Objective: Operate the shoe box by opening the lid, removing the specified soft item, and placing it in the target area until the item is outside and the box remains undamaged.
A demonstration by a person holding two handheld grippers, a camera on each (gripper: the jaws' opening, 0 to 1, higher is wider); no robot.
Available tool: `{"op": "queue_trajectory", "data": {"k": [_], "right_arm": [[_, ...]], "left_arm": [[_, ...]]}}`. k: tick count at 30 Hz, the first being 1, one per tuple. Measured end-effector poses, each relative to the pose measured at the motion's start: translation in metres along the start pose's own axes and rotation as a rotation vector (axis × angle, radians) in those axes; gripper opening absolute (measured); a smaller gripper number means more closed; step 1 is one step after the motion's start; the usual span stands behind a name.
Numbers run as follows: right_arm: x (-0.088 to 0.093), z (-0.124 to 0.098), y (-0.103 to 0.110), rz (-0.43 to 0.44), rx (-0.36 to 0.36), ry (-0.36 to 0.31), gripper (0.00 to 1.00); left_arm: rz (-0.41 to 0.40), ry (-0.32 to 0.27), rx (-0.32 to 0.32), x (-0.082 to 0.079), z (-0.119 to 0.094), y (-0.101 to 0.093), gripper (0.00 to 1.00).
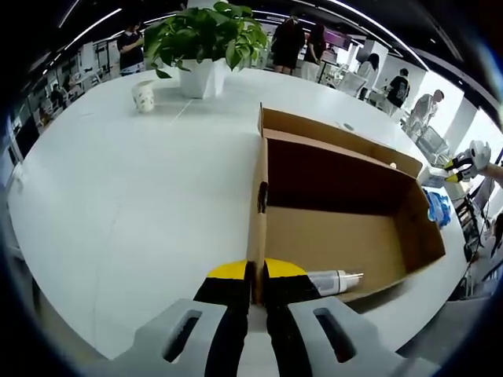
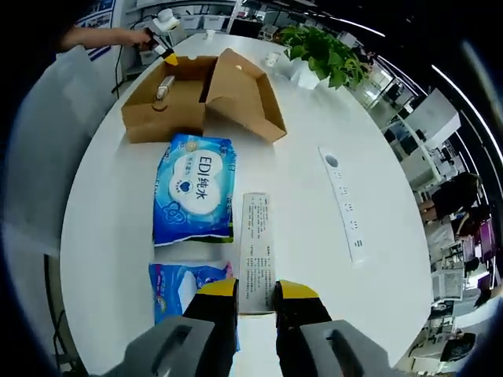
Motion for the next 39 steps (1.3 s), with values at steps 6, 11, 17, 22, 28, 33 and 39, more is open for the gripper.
{"op": "queue_trajectory", "data": {"k": [6,11,17,22,28,33,39], "right_arm": [[0.008,0.005,0.001,0.0,-0.009,0.019,0.14],[0.018,0.009,0.003,-0.014,-0.016,0.048,0.14],[0.027,0.011,0.005,-0.022,-0.019,0.084,0.14],[0.033,0.014,0.003,-0.035,-0.016,0.113,0.14],[0.04,0.015,-0.001,-0.028,-0.007,0.136,0.14],[0.048,0.019,-0.002,-0.054,-0.011,0.166,0.14],[0.065,0.028,-0.01,-0.06,-0.009,0.212,0.14]], "left_arm": [[0.002,0.0,-0.001,0.001,0.0,0.0,0.03],[0.007,0.002,-0.005,0.001,-0.001,-0.001,0.03],[0.006,0.001,-0.005,0.001,-0.001,0.0,0.03],[0.005,0.002,-0.003,0.0,-0.002,-0.001,0.03],[0.003,0.001,-0.001,-0.001,0.0,0.002,0.03],[0.0,0.001,0.001,-0.002,0.002,0.005,0.03],[0.0,0.001,0.002,-0.003,0.003,0.008,0.03]]}}
Point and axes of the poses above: the point that each gripper's makers call its tool centre point, and the gripper's own axes: z roughly forward along the fingers, y roughly to its left, x roughly out of its underside, the point moved 3 cm from there along -z, roughly backward along the fingers, and after that the axes turned 5 degrees about y, right-handed, at the moved point
